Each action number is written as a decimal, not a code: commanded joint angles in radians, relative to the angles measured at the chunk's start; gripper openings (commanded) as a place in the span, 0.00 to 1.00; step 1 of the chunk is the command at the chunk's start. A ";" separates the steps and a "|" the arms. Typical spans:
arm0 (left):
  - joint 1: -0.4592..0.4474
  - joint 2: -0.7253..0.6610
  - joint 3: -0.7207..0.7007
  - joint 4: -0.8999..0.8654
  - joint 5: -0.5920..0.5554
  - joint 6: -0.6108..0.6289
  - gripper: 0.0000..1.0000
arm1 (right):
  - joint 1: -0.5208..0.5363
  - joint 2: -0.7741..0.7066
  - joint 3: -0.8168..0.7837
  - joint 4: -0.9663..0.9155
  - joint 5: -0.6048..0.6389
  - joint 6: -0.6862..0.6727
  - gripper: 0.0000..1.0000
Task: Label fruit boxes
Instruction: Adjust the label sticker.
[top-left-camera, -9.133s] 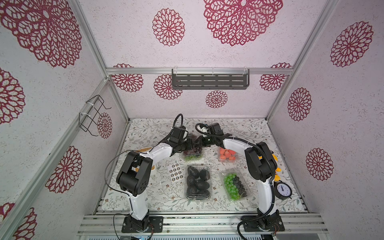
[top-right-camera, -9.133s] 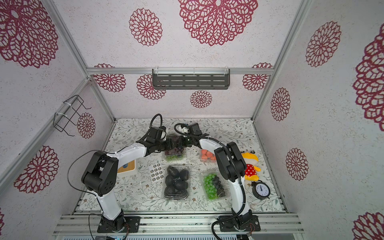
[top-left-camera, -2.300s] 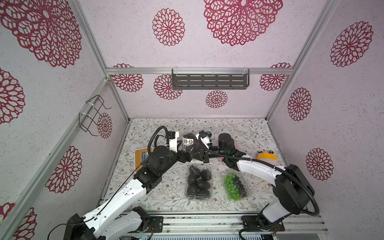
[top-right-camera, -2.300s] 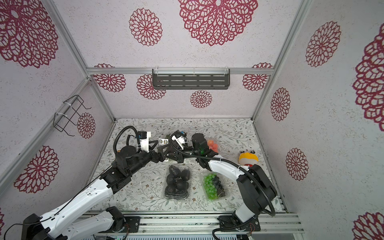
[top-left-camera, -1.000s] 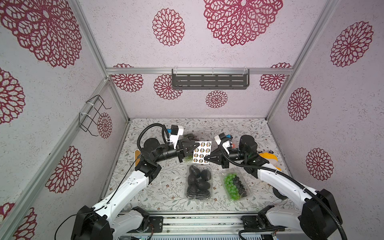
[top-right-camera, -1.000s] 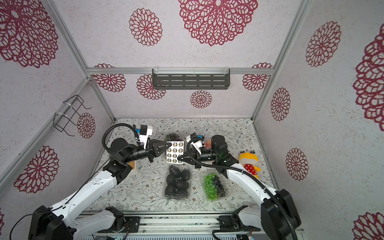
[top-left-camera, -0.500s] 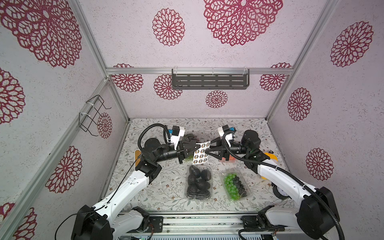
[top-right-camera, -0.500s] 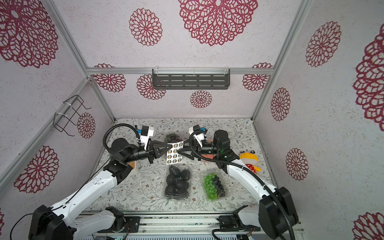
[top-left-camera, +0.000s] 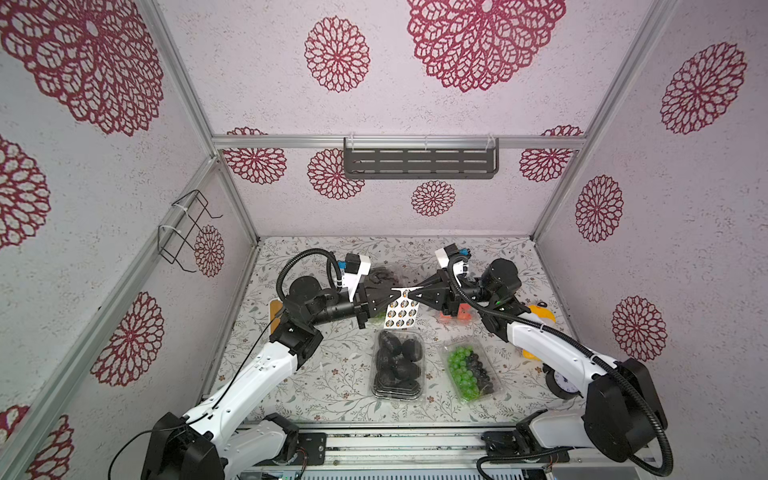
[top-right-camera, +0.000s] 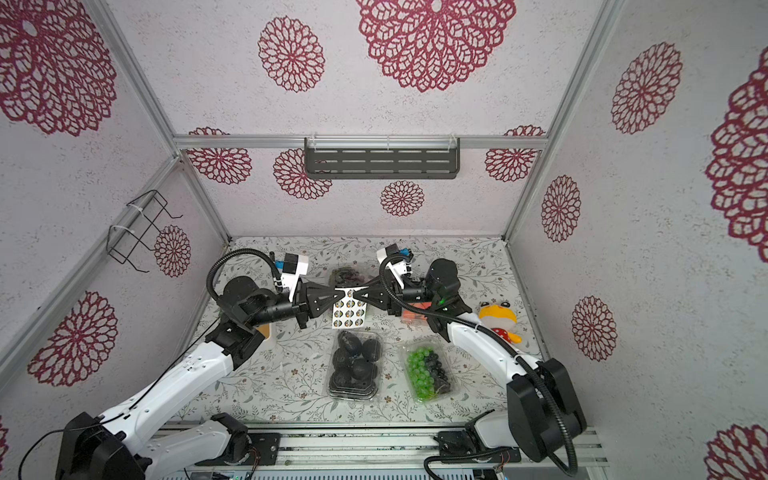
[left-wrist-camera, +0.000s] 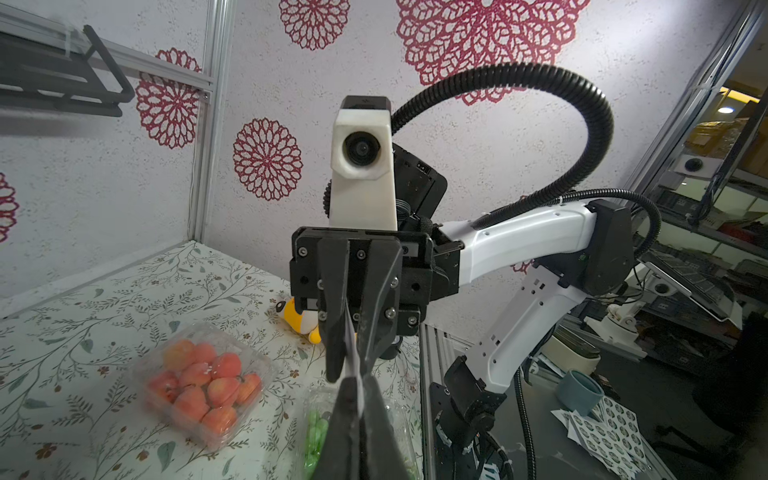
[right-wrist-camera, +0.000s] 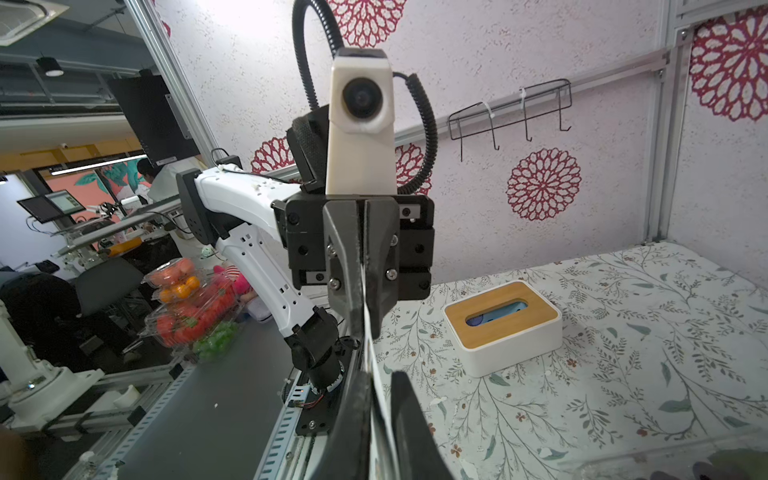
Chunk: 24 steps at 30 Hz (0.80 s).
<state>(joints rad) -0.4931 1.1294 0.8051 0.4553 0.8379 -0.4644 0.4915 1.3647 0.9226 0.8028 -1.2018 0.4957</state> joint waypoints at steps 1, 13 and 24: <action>-0.004 0.004 0.009 0.009 0.013 0.014 0.00 | -0.005 -0.035 0.015 0.026 -0.025 -0.021 0.06; -0.003 0.025 0.009 0.031 0.044 -0.006 0.03 | 0.007 -0.008 0.021 0.082 -0.066 -0.004 0.00; 0.013 0.047 0.016 0.059 0.085 -0.035 0.00 | 0.019 -0.025 0.010 0.059 -0.084 -0.034 0.00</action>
<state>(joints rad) -0.4820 1.1580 0.8051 0.4862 0.8814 -0.4850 0.4999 1.3647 0.9230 0.8177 -1.2598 0.4892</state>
